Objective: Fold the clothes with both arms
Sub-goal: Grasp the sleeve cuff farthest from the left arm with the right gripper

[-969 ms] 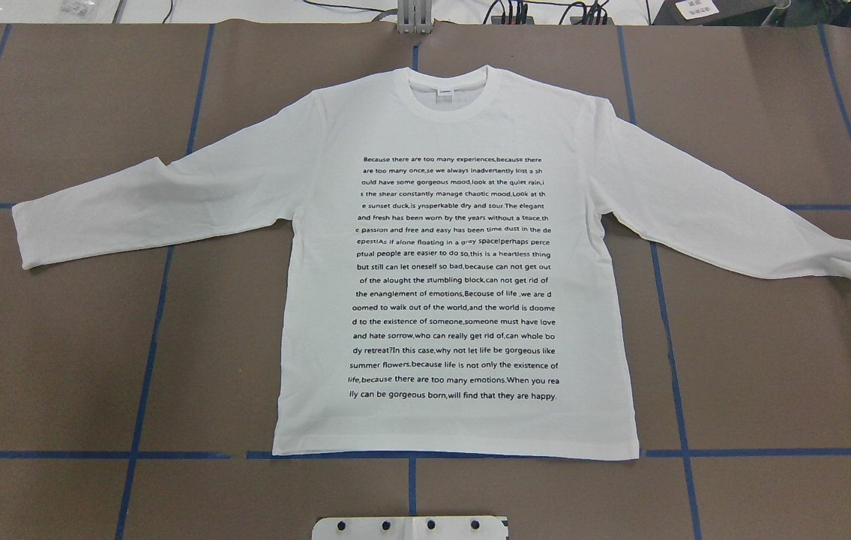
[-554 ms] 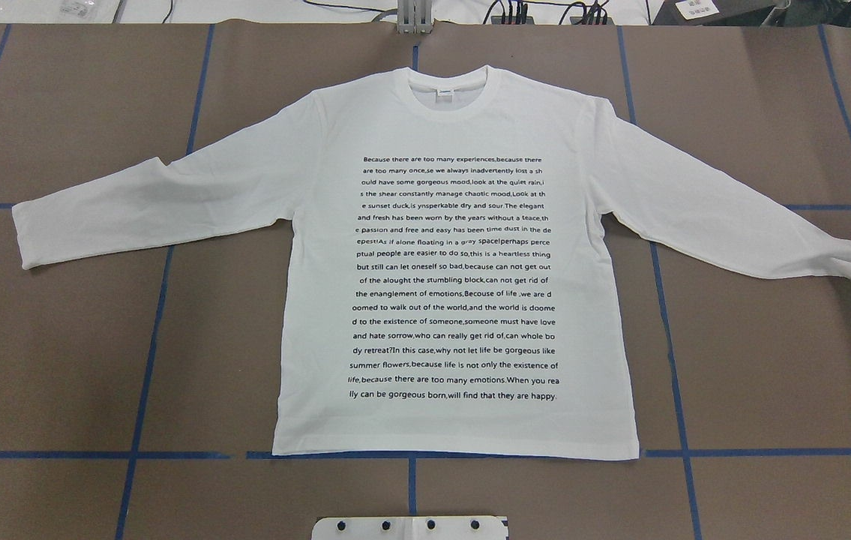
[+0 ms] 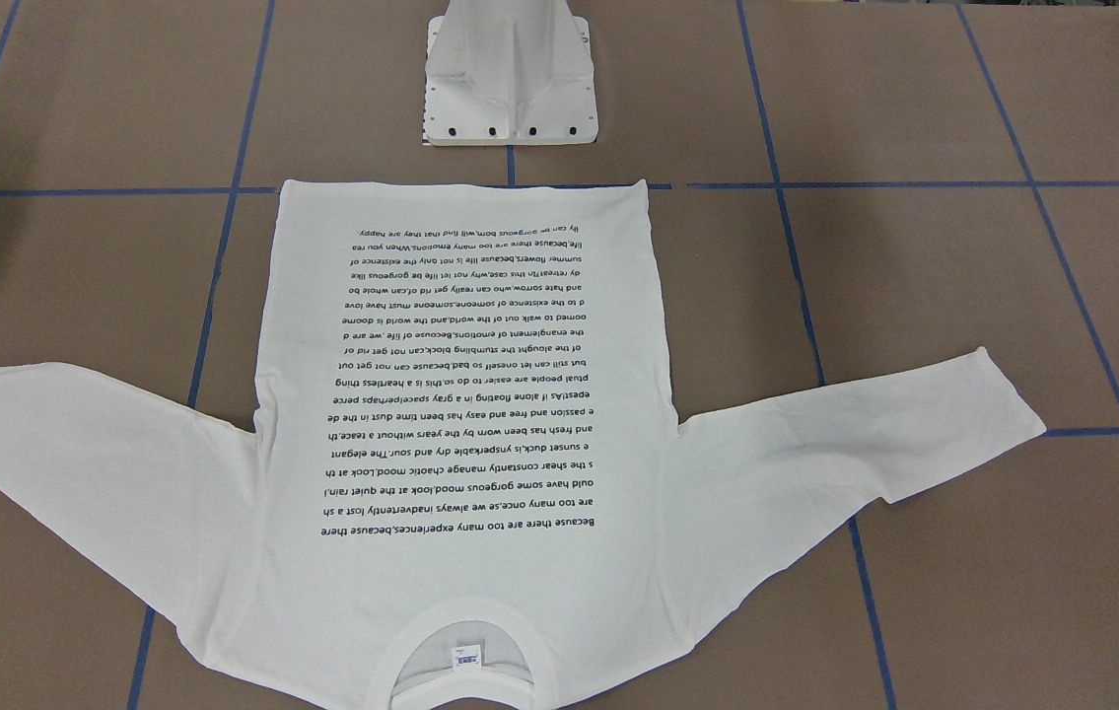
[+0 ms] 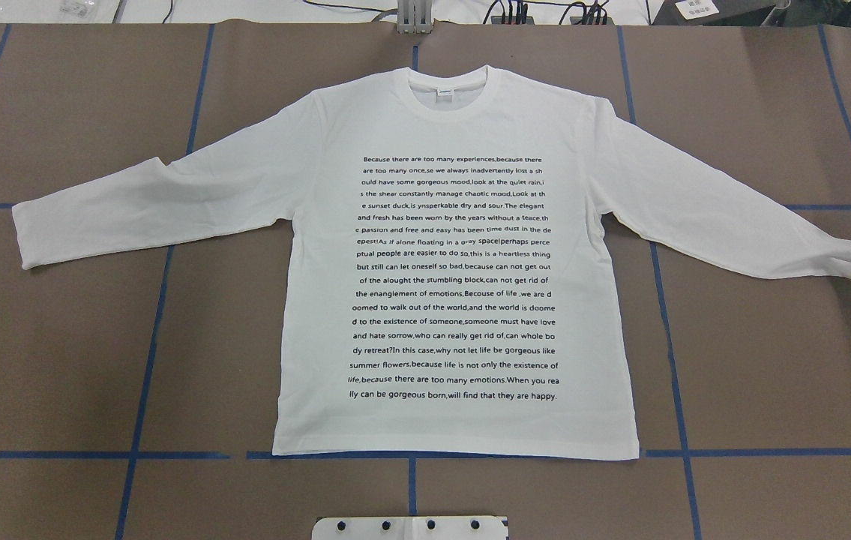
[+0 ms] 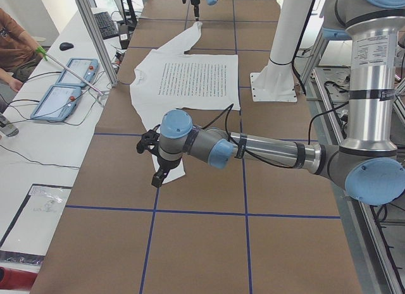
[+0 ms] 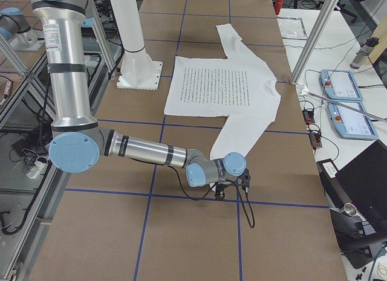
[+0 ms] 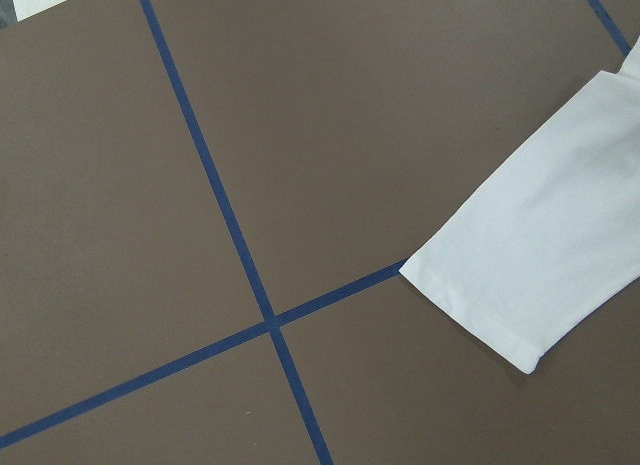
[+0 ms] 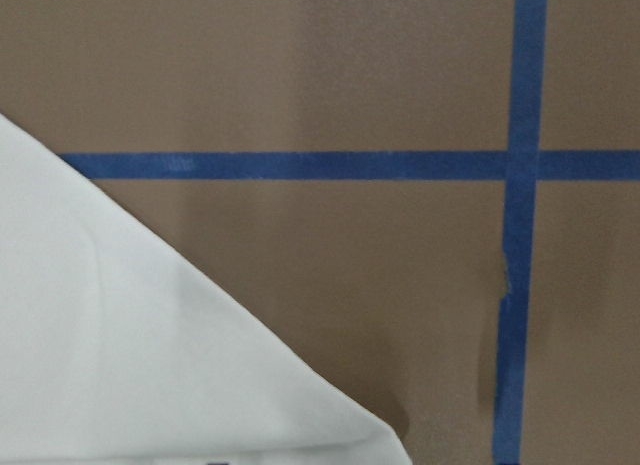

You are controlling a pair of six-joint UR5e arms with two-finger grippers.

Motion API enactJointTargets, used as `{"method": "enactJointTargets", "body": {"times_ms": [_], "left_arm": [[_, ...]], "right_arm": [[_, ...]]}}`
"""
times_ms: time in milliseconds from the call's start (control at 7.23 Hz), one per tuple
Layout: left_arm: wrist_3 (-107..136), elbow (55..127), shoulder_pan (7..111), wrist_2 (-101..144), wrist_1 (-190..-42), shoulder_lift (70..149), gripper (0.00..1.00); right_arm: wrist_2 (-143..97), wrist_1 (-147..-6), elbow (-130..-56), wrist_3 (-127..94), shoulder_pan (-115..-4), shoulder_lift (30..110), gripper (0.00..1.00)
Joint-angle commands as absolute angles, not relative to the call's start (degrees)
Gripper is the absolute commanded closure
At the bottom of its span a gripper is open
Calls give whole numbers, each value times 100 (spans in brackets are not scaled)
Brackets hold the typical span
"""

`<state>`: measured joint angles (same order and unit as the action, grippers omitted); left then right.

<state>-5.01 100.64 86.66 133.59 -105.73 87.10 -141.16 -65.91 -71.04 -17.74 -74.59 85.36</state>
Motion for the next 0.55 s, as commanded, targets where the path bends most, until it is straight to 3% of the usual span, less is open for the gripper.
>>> {"method": "enactJointTargets", "body": {"times_ms": [0, 415], "left_arm": [[-501, 10063, 8666, 13359, -10573, 8710, 0], [-501, 10063, 8666, 13359, -10573, 8710, 0]], "right_arm": [[-14185, -6592, -6830, -1767, -7444, 8350, 12], [-14203, -6592, -6777, -1775, -7444, 8358, 44]]}}
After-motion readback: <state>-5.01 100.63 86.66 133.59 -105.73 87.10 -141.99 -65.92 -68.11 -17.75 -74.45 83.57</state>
